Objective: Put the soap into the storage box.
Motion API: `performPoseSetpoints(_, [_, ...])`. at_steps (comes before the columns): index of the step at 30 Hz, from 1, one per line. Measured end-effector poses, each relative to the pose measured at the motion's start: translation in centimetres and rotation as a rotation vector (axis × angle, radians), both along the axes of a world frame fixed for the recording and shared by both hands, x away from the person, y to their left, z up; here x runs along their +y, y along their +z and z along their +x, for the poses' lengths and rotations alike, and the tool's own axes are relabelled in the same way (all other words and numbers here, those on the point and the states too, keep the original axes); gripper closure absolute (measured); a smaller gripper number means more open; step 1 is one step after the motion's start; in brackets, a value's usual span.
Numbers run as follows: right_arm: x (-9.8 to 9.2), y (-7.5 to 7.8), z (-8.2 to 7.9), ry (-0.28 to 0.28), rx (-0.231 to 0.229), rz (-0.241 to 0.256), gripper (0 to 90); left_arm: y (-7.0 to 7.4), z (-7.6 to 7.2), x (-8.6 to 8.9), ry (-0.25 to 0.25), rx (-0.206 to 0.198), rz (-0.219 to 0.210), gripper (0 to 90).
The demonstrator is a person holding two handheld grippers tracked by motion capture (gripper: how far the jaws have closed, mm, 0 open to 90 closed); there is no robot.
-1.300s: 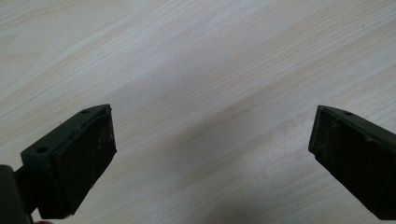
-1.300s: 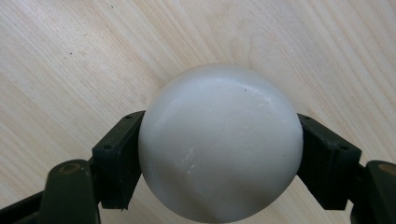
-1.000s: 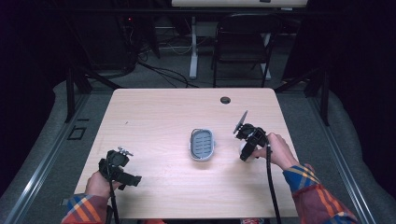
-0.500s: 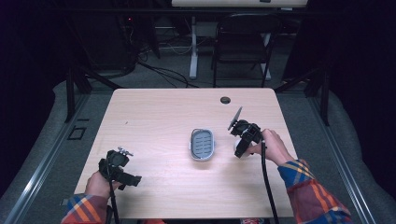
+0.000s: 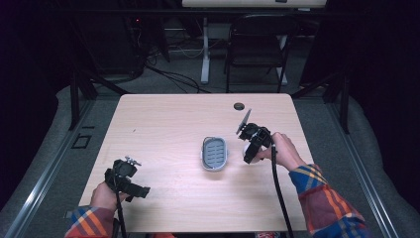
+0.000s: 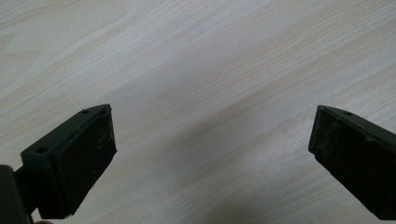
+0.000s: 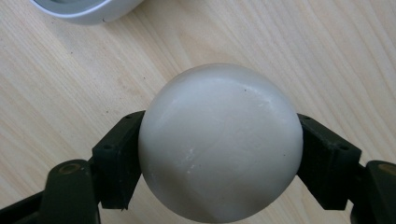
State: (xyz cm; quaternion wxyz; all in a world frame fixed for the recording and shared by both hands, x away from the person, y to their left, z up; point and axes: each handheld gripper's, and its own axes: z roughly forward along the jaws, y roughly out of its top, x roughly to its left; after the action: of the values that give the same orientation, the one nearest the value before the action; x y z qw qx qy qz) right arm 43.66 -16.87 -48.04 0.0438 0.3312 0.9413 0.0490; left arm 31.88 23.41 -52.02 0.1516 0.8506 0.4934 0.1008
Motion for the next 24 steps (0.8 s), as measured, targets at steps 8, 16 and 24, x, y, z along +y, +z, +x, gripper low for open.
performPoseSetpoints(8, [0.9,0.3,0.4,0.016,-0.001,-0.003,24.4,0.0,0.0,0.0,-0.001,0.001,0.000,0.4])
performPoseSetpoints(16, [1.9,0.5,0.8,0.031,-0.004,-0.002,24.4,0.0,0.0,0.0,-0.003,0.002,0.001,0.5])
performPoseSetpoints(24, [3.0,0.8,1.1,0.047,-0.005,0.003,24.4,0.0,0.0,0.0,-0.008,0.006,0.002,0.5])
